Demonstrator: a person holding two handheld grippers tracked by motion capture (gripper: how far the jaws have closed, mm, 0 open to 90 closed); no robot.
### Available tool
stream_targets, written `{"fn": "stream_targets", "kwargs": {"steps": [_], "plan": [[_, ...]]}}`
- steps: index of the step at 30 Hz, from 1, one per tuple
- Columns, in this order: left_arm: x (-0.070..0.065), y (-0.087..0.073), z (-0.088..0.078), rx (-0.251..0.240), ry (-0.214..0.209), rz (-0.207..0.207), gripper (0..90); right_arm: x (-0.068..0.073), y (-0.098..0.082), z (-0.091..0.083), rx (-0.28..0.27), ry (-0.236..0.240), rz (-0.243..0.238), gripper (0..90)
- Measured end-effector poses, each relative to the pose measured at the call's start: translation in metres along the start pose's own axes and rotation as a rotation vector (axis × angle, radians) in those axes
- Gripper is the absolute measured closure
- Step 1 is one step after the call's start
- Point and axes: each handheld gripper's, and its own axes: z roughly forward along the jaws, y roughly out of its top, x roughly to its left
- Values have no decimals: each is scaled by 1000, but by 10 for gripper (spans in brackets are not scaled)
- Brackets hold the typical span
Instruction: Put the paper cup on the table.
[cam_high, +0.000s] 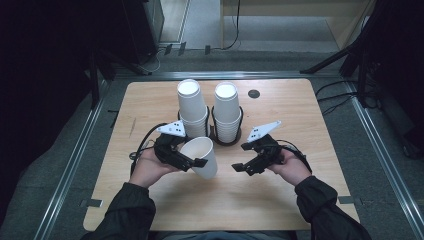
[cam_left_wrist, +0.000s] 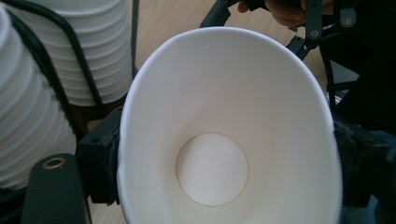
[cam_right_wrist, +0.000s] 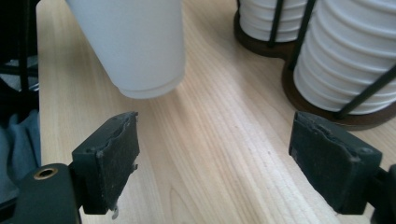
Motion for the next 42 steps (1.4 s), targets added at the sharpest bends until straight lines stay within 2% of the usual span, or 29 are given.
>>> {"fn": "stream_targets", "kwargs": {"steps": [5,10,11,14,19,25,26,28,30,36,39,42], "plan": [[0,-4,-7,-6,14,-11,171,-5,-1,-3,-11,-8,1,168],[2,-10,-14,-7,39,-28,171,-12,1,-7,-31,-10,39,184],[1,-12,-16,-12,57,-27,171,-14,1,-8,-38,-7,31,184],[2,-14,-21,-17,65,-25,171,-15,1,-11,-49,-19,3,184],[5,-20,-28,-5,87,-37,171,-20,0,-14,-51,-37,-6,184],[11,-28,-39,8,98,-56,170,-24,-1,-12,-38,-64,-3,184],[12,-29,-42,3,116,-51,170,-24,0,-12,-48,-60,-1,184],[13,-30,-47,-6,121,-60,171,-23,1,-14,-74,-43,16,184],[15,-31,-51,-9,132,-64,171,-22,2,-15,-90,-53,6,184],[25,-38,-58,-3,158,-91,171,-25,0,-15,-72,-78,19,184],[30,-40,-60,0,168,-100,171,-24,2,-17,-97,-68,17,184],[35,-42,-62,1,174,-110,171,-24,1,-18,-96,-70,25,184]]}}
